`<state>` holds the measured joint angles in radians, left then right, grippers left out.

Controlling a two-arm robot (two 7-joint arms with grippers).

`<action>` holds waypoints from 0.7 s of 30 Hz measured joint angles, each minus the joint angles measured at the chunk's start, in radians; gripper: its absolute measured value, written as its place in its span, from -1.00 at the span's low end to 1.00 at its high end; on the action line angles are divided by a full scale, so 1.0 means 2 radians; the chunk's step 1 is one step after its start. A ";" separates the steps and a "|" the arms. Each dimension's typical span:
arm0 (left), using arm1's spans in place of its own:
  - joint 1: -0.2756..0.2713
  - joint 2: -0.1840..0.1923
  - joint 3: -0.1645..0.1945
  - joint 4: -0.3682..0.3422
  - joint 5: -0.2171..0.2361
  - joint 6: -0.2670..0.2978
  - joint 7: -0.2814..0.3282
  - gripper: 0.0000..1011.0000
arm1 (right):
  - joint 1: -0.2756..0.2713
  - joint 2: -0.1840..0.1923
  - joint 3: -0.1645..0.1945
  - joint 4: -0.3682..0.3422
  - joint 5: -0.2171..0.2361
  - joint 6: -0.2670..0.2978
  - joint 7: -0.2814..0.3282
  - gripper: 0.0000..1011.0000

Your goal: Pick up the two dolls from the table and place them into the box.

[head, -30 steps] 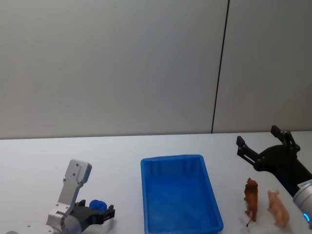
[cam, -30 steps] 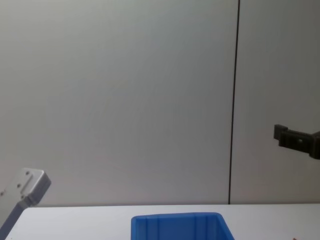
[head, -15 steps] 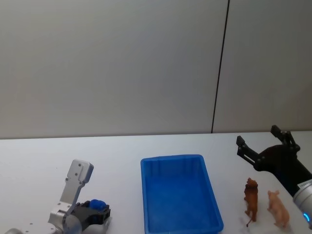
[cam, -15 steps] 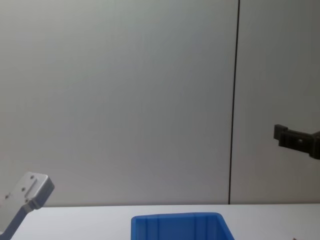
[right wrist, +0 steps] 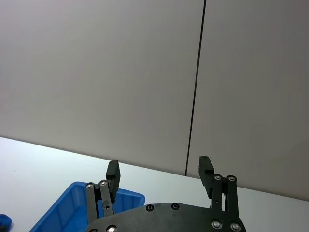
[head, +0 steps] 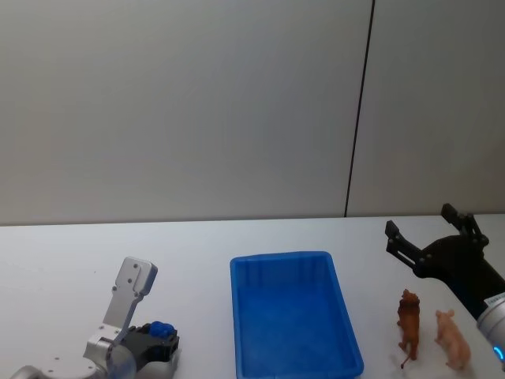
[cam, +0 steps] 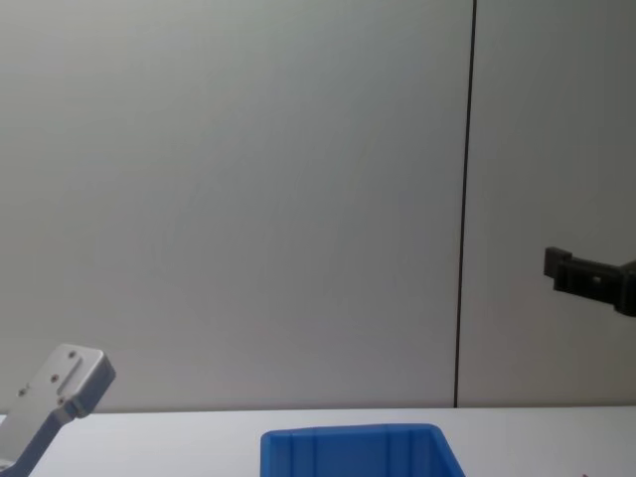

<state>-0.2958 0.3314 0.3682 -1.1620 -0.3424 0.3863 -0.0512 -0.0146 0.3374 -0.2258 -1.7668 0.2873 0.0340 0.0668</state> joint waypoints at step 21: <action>0.016 0.014 -0.006 -0.067 0.035 -0.039 0.005 -0.20 | 0.000 0.000 0.000 0.000 0.000 0.000 0.000 0.98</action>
<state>-0.2642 0.3598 0.3565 -1.2967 -0.2723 0.3074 -0.0420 -0.0146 0.3375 -0.2258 -1.7668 0.2874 0.0340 0.0668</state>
